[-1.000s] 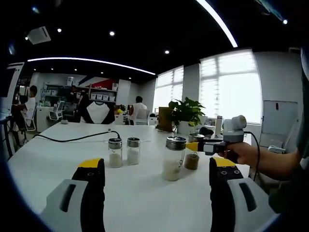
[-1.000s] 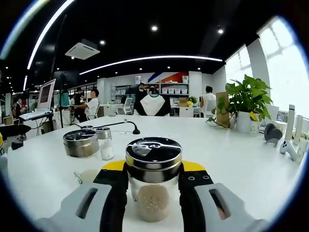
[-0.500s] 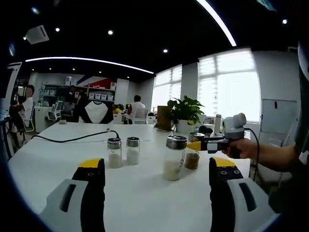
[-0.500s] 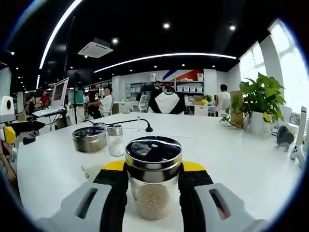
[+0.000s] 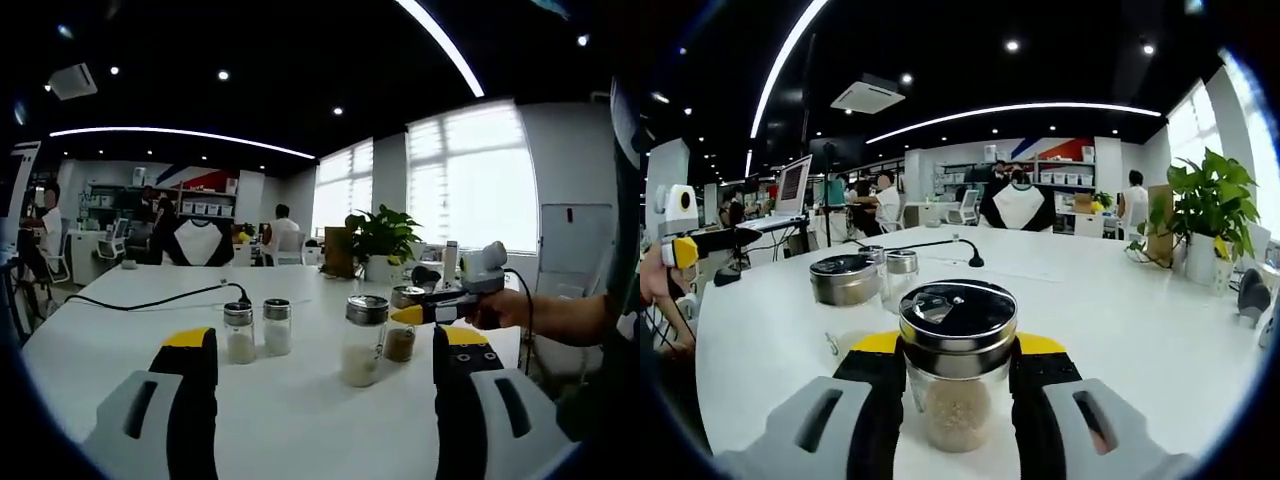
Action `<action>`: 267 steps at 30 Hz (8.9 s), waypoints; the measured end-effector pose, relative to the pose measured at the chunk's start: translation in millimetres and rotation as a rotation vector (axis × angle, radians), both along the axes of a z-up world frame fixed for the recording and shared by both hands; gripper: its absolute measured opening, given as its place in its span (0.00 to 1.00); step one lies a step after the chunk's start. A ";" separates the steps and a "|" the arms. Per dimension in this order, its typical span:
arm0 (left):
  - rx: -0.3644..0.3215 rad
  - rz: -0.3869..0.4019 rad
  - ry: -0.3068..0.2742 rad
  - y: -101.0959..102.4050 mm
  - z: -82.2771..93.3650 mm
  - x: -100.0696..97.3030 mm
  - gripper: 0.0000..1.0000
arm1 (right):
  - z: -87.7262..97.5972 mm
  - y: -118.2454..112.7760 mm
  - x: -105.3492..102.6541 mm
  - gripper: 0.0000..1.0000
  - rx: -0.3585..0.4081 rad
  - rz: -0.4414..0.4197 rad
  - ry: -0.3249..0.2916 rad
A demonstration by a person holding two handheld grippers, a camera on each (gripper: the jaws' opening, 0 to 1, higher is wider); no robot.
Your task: Rotate the seasoning bottle until the label or dispensing opening points toward the visible target arrow and the bottle remains upright within the marked orientation range
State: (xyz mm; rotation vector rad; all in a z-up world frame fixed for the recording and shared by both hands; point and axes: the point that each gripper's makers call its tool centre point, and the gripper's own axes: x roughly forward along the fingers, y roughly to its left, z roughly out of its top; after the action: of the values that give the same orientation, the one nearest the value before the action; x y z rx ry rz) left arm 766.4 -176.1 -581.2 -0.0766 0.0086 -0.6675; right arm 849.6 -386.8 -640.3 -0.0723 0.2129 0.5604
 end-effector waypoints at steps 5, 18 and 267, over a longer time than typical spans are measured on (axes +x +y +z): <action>-0.006 -0.004 0.015 -1.4 -2.2 0.6 0.94 | -0.2 0.8 -0.6 0.39 -0.005 0.044 0.020; 0.008 -0.016 0.018 -6.4 -2.1 2.5 0.94 | -1.8 4.9 -5.0 0.39 -0.023 0.154 0.060; -0.014 -0.056 0.027 -20.3 -2.0 7.5 0.93 | 42.4 -7.8 -42.2 0.51 0.040 -0.213 -0.037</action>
State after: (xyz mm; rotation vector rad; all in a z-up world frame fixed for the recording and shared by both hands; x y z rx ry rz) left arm 773.8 -196.4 -583.2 -0.0991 0.0324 -0.7227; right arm 807.5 -394.6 -597.9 -0.0208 0.1707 0.3508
